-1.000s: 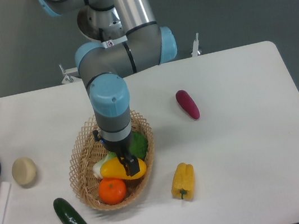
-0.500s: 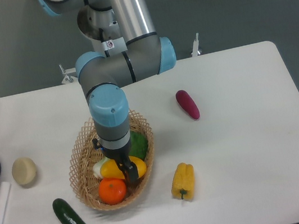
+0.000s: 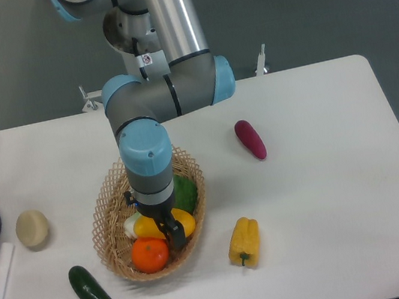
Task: Pick up the mango from the basket
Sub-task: 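Close the gripper around the yellow mango inside the basket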
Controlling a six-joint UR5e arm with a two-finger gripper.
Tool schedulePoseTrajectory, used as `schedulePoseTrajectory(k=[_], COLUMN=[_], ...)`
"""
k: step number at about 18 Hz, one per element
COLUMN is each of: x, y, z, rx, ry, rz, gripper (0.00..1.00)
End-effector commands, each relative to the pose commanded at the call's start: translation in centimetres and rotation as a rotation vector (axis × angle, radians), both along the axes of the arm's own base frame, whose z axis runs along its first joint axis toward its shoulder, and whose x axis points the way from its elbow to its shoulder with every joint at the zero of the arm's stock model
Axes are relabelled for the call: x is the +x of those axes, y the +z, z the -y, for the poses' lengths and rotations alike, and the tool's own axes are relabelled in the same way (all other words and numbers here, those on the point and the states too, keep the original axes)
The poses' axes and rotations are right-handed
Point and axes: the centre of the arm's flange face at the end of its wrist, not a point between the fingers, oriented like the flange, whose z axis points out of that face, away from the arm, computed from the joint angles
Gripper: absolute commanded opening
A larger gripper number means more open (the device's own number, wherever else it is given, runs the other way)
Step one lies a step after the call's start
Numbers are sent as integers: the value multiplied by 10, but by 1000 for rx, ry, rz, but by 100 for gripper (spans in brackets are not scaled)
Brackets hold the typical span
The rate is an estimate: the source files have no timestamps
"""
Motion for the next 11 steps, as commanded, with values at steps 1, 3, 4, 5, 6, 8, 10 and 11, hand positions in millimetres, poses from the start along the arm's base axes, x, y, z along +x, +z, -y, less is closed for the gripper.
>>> schedulePoseTrajectory(k=[1, 3, 4, 5, 6, 8, 10, 11], x=[0, 0, 0, 0, 0, 0, 0, 1], y=[0, 1, 2, 2, 3, 6, 7, 8], z=[0, 1, 1, 1, 0, 0, 0, 0], rx=[0, -1, 0, 1, 1, 4, 6, 7], ry=[0, 5, 5, 6, 8, 30, 37, 35], rz=[0, -1, -2, 0, 0, 0, -1, -2], gripper=[94, 80, 74, 68, 60, 47, 46, 46])
